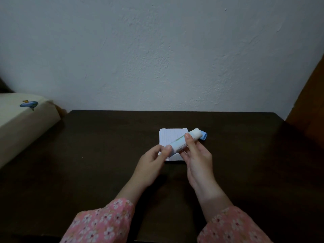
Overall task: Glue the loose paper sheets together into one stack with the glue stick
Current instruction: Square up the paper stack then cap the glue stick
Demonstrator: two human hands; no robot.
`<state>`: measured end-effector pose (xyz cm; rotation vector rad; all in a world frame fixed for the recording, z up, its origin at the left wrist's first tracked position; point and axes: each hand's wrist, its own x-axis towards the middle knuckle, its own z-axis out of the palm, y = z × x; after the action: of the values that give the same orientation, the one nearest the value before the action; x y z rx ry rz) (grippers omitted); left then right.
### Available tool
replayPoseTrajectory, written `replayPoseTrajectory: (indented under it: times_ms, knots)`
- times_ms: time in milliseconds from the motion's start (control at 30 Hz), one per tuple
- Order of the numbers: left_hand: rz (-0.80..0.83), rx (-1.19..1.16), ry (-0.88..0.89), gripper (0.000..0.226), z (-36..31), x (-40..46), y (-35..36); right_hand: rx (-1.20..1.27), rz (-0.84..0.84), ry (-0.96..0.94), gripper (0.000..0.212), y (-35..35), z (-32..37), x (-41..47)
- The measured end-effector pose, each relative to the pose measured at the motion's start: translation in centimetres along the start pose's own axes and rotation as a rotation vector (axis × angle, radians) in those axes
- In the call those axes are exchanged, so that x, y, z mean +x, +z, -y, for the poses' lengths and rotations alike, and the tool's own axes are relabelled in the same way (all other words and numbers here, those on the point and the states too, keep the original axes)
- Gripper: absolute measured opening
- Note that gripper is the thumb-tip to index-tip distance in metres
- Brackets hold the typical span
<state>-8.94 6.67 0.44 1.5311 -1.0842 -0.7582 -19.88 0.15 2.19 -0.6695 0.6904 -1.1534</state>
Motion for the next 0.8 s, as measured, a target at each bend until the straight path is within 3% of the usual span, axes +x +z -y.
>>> replayPoseTrajectory:
  times_ms: [100,333,600,667,800]
  knots:
    - [0.006,0.085,0.06,0.043,0.18,0.05,-0.21,0.004,-0.014,0.011,0.005,-0.03,0.11,-0.01]
    - [0.027,-0.043,-0.121,0.06,-0.33,0.2,-0.05,-0.009,0.018,-0.005,0.006,0.17,0.09,-0.29]
    - [-0.019,0.121,0.117,0.029,0.1,0.13,-0.55,-0.005,-0.028,0.004,0.005,-0.07,0.31,-0.17]
    - [-0.033,0.097,0.083,0.029,-0.06,0.1,-0.49,-0.027,-0.016,0.0,0.004,-0.05,0.24,-0.21]
    - [-0.018,-0.004,-0.12,0.053,-0.46,0.36,-0.28,-0.014,0.001,-0.002,0.004,0.11,0.03,-0.2]
